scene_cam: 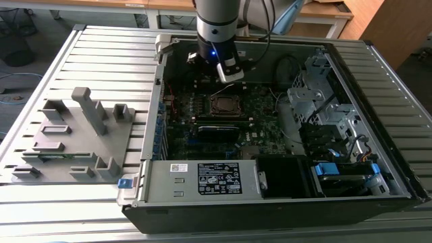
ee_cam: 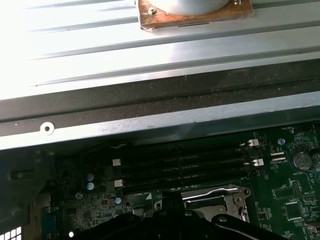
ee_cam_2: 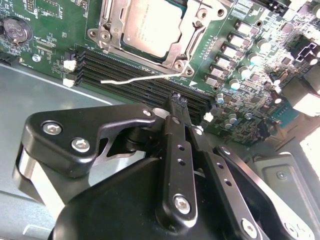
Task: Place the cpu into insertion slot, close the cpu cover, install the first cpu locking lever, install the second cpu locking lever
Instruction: 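Install the first cpu locking lever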
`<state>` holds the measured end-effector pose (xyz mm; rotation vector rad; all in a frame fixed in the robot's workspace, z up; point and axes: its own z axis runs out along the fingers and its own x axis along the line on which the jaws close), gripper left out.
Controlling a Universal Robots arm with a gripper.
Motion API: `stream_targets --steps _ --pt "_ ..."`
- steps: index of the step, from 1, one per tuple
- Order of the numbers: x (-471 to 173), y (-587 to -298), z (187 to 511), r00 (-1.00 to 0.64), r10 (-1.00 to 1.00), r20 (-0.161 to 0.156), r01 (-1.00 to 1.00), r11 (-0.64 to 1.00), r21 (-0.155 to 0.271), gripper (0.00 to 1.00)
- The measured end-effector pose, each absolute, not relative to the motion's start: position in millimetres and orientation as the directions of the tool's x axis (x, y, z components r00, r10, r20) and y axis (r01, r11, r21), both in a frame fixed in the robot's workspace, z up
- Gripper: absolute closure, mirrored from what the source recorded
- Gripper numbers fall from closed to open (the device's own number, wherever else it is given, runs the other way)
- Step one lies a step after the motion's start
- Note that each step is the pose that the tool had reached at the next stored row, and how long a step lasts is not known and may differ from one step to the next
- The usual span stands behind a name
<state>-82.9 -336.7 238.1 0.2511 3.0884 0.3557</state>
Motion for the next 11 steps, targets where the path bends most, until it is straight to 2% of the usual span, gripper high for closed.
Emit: stream_targets --steps 11 --pt "-82.3 -336.7 235.3 -0.987 0.162 -0.005 0.157 0.961 0.228 0.89"
